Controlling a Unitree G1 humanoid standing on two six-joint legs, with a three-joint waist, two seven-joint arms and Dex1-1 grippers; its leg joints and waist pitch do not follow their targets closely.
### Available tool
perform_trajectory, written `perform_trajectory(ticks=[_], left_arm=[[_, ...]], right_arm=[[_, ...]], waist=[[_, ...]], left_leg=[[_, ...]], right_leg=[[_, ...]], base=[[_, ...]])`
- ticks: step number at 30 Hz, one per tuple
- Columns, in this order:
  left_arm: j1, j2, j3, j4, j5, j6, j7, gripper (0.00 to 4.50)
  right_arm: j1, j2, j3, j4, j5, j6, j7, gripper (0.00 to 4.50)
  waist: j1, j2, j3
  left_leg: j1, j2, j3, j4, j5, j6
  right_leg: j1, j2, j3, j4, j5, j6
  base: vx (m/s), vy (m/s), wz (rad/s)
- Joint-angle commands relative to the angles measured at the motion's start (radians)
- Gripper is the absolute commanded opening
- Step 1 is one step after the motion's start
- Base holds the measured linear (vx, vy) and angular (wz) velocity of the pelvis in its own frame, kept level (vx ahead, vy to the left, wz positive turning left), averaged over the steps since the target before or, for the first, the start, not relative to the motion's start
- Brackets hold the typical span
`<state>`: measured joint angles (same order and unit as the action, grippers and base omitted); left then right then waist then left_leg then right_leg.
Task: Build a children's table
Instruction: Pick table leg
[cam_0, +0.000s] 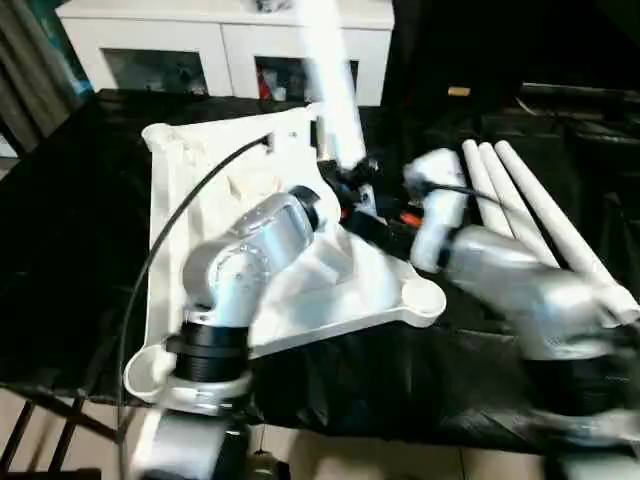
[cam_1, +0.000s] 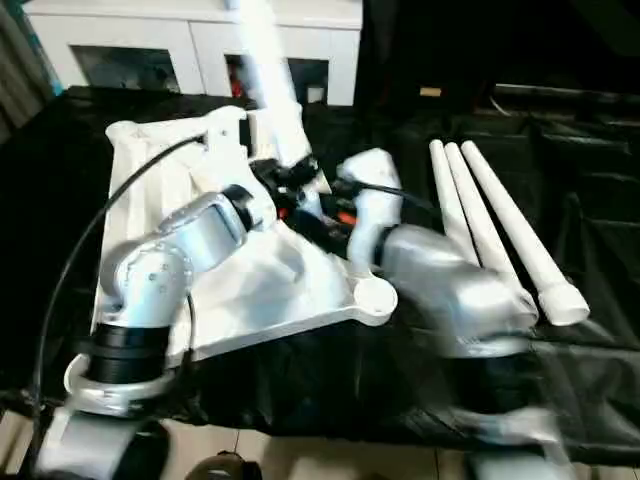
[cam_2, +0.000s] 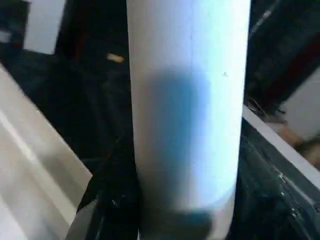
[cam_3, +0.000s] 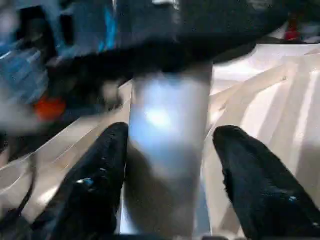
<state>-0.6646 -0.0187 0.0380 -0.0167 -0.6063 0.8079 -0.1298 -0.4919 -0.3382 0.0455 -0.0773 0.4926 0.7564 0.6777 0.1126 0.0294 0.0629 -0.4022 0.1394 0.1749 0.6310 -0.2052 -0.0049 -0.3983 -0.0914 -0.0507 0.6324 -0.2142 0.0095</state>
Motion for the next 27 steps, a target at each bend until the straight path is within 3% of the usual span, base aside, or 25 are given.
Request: perform_trajectory(ticks=[1,5,7,10,11,19,27], left_arm=[[0.008,0.033,-0.005,-0.060,-0.069,0.023,-0.100,1.85],[0.021,0.060,-0.005,-0.093,-0.118,0.039,-0.234,1.85],[0.028,0.087,-0.011,-0.126,-0.193,0.068,-0.350,1.85],[0.033,0.106,-0.033,-0.150,-0.219,0.069,-0.412,1.85],[0.034,0.109,-0.036,-0.155,-0.225,0.074,-0.421,1.84],[0.032,0.135,-0.046,-0.169,-0.255,0.085,-0.501,1.84],[0.036,0.149,-0.040,-0.161,-0.263,0.078,-0.521,1.84]], right_arm=[[0.013,-0.045,-0.008,-0.007,0.033,0.009,0.091,3.29],[0.007,-0.087,-0.001,-0.007,0.073,0.039,0.185,3.41],[0.005,-0.127,0.020,-0.010,0.116,0.062,0.288,3.42],[0.004,-0.154,0.040,-0.006,0.134,0.072,0.348,3.42],[0.004,-0.158,0.044,-0.006,0.136,0.073,0.357,3.15],[0.001,-0.205,0.088,0.004,0.154,0.088,0.463,2.53],[0.011,-0.183,0.090,-0.002,0.121,0.053,0.411,1.92]], waist=[[0.003,-0.009,-0.080],[0.004,-0.011,-0.080],[0.007,-0.011,-0.079],[0.008,-0.012,-0.077],[0.006,-0.012,-0.076],[0.007,-0.015,-0.075],[0.006,-0.010,-0.076]], left_leg=[[0.020,0.076,-0.034,-0.069,-0.011,0.056],[0.024,0.078,-0.030,-0.066,-0.001,0.077],[0.023,0.079,-0.030,-0.067,-0.005,0.081],[0.024,0.082,-0.031,-0.070,-0.028,0.076],[0.024,0.082,-0.031,-0.070,-0.030,0.074],[0.024,0.082,-0.031,-0.073,-0.066,0.046],[0.023,0.080,-0.032,-0.075,-0.084,0.028]], right_leg=[[0.065,-0.068,0.042,-0.052,0.102,-0.273],[0.058,-0.067,0.041,-0.052,0.078,-0.302],[0.060,-0.068,0.041,-0.051,0.061,-0.308],[0.059,-0.069,0.040,-0.053,0.024,-0.306],[0.056,-0.068,0.041,-0.055,0.016,-0.303],[0.056,-0.071,0.042,-0.062,-0.053,-0.280],[0.053,-0.068,0.042,-0.064,-0.071,-0.269]], base=[[0.000,0.000,0.00],[0.000,0.000,0.00],[0.000,0.000,0.00],[0.000,0.000,0.00],[0.000,0.000,0.00],[0.000,0.000,0.00],[0.000,0.000,0.00]])
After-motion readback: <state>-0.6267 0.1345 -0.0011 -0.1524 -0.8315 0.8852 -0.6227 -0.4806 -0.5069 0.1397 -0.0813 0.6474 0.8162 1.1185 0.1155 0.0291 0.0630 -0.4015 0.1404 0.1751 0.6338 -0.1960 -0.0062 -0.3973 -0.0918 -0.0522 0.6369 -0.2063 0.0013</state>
